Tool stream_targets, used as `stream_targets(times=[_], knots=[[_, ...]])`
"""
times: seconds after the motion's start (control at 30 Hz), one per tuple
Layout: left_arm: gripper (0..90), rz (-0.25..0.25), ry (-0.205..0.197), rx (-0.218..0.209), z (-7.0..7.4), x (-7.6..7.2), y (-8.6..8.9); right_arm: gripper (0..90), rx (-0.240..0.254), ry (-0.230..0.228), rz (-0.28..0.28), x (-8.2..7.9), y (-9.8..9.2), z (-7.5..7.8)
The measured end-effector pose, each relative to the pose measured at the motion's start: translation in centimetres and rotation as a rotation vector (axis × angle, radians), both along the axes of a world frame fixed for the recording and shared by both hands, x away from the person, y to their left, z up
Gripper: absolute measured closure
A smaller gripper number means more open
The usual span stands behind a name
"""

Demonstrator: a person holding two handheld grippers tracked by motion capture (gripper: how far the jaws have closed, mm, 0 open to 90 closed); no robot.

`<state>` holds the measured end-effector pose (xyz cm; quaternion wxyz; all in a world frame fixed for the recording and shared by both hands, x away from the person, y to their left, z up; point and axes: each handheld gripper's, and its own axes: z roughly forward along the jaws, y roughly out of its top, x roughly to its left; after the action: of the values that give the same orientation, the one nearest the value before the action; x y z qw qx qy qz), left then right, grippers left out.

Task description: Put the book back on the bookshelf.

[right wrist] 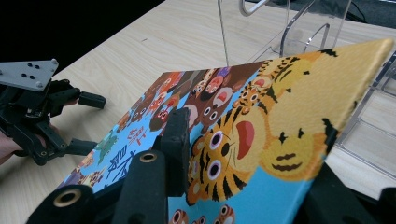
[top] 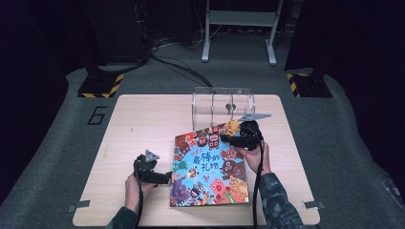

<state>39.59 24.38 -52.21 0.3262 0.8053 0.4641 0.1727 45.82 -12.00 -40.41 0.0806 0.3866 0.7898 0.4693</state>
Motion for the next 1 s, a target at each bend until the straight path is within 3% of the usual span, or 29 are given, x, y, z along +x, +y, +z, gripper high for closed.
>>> stream_targets(times=[0.2, 0.27, 0.3, 0.4, 0.47, 0.53, 0.57, 0.7, 0.8, 1.0], knots=[[0.0, -0.023, -0.017, -0.061, 1.1, 0.0, 0.2, 62.0, -0.002, -0.027, -0.003, -0.3, 0.0, 0.0], [0.0, -0.026, -0.030, -0.123, 1.3, 0.0, 0.2, 62.0, 0.007, -0.026, -0.006, -0.3, -0.1, -0.1], [0.0, -0.037, -0.024, -0.134, 1.3, 0.1, 0.3, 61.9, 0.010, -0.025, -0.007, -0.3, -0.2, -0.2], [0.0, -0.038, -0.017, -0.156, 1.1, 0.2, 0.1, 61.8, 0.013, -0.030, -0.006, -0.3, -0.3, -0.3], [0.0, -0.062, -0.022, -0.132, 1.2, 0.3, 0.1, 61.8, 0.013, -0.030, -0.005, -0.3, -0.3, -0.3], [0.0, -0.055, -0.058, -0.203, 1.2, 0.2, 0.1, 61.7, 0.016, -0.031, -0.006, -0.3, -0.3, -0.3], [0.0, -0.049, -0.076, -0.203, 1.2, 0.2, 0.1, 61.6, 0.017, -0.030, -0.008, -0.4, -0.3, -0.3], [0.0, -0.047, -0.087, -0.231, 1.4, 0.3, 0.1, 61.5, 0.017, -0.044, -0.006, -0.6, -0.3, -0.3], [0.0, -0.047, -0.080, -0.209, 1.5, 0.4, 0.0, 61.4, 0.016, -0.053, -0.005, -0.7, -0.3, -0.2], [0.0, -0.039, -0.069, -0.259, 1.5, 0.4, -0.3, 61.4, 0.019, -0.077, -0.001, -1.0, -0.3, 0.0]])
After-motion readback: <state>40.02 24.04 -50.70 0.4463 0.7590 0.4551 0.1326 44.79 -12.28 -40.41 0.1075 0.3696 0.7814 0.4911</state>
